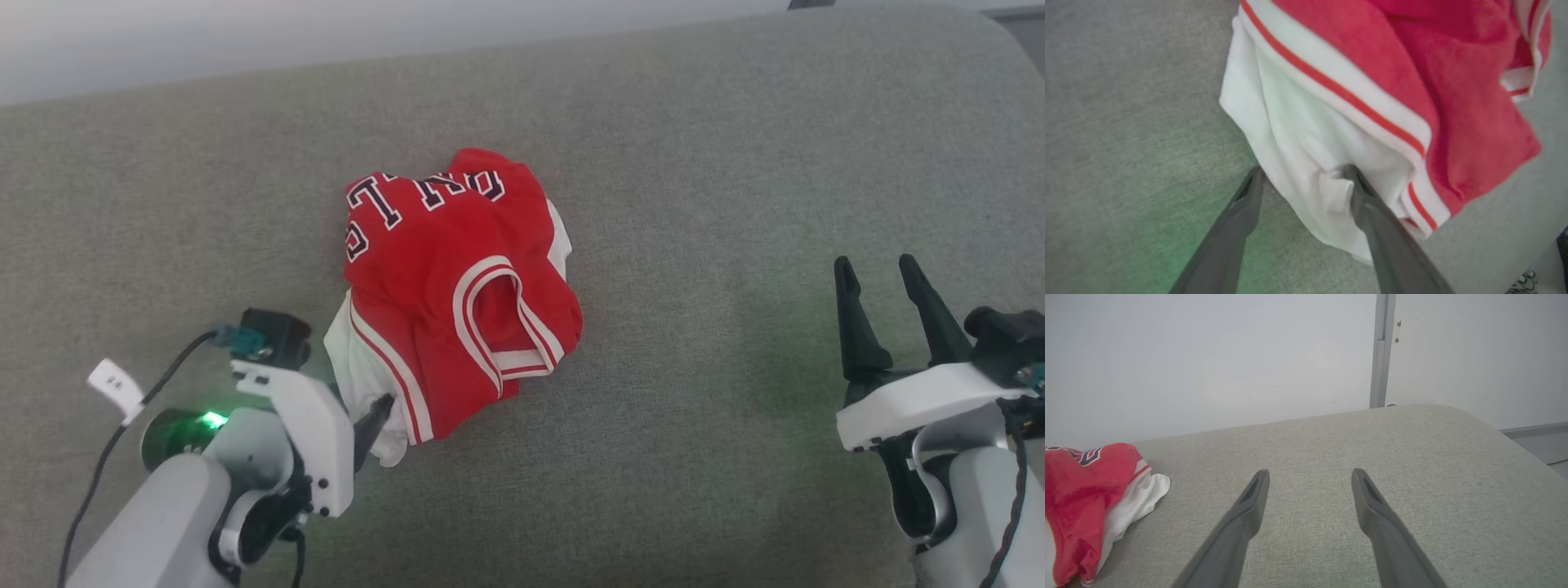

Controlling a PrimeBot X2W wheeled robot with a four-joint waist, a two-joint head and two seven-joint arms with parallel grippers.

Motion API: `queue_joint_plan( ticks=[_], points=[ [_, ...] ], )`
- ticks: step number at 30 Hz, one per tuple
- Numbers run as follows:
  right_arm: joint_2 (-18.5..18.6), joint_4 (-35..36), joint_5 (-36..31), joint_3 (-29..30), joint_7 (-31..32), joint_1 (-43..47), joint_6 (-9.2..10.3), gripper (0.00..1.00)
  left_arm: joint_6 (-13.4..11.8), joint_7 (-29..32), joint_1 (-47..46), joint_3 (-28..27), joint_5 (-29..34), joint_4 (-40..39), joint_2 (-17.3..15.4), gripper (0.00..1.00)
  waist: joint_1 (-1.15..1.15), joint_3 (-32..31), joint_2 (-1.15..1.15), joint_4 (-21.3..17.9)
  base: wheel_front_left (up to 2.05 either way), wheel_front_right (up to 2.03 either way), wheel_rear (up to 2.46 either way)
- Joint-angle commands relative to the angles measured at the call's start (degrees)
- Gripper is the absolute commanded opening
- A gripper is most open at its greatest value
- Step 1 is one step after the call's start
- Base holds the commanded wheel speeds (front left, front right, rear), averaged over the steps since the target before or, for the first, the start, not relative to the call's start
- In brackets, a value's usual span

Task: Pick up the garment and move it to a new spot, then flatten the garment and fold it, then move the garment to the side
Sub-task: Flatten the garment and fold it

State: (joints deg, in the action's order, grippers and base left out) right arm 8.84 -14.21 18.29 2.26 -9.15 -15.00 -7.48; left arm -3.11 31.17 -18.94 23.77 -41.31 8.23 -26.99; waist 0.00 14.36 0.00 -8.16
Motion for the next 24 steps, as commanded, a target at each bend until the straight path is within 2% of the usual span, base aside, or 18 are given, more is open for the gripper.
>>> queue_joint_plan(
  ticks=[1,8,9,10,14,24],
  points=[
    [-0.2,-0.3,0.4,-0.1,-0.6,-1.0,-0.02,1.00,-0.3,1.3,-1.5,1.0,1.4,1.3,-0.1,1.00,0.00,0.6,0.00,-0.2,0.00,0.00,0.00],
    [-0.2,-1.4,0.4,-0.7,-1.1,-2.4,-0.02,1.00,-0.1,6.1,-4.3,5.8,3.2,8.3,2.0,1.00,0.00,1.8,0.00,-0.5,0.00,0.00,0.00],
    [-0.2,-1.6,0.4,-0.7,-1.1,-2.6,-0.02,1.00,-0.2,6.7,-4.4,6.1,3.0,9.2,2.5,0.58,0.00,1.8,0.00,-0.5,0.00,0.00,0.00],
    [-0.1,-1.8,0.4,-0.8,-1.2,-2.8,-0.02,1.00,-0.3,7.1,-4.6,6.4,2.8,9.9,2.6,0.00,0.00,1.9,0.00,-0.5,0.00,0.00,0.00],
    [0.2,-2.2,0.5,-0.6,-1.6,-2.9,-0.02,1.00,-0.5,6.7,-5.6,6.0,3.7,10.4,1.6,0.00,0.00,1.7,0.00,-0.1,0.00,0.00,0.00],
    [0.5,-2.3,-0.1,1.0,-1.3,-1.5,-0.02,1.00,-4.0,4.7,-4.4,-0.8,4.1,4.4,-7.7,0.00,0.00,0.1,0.00,2.2,0.00,0.00,0.00]
  ],
)
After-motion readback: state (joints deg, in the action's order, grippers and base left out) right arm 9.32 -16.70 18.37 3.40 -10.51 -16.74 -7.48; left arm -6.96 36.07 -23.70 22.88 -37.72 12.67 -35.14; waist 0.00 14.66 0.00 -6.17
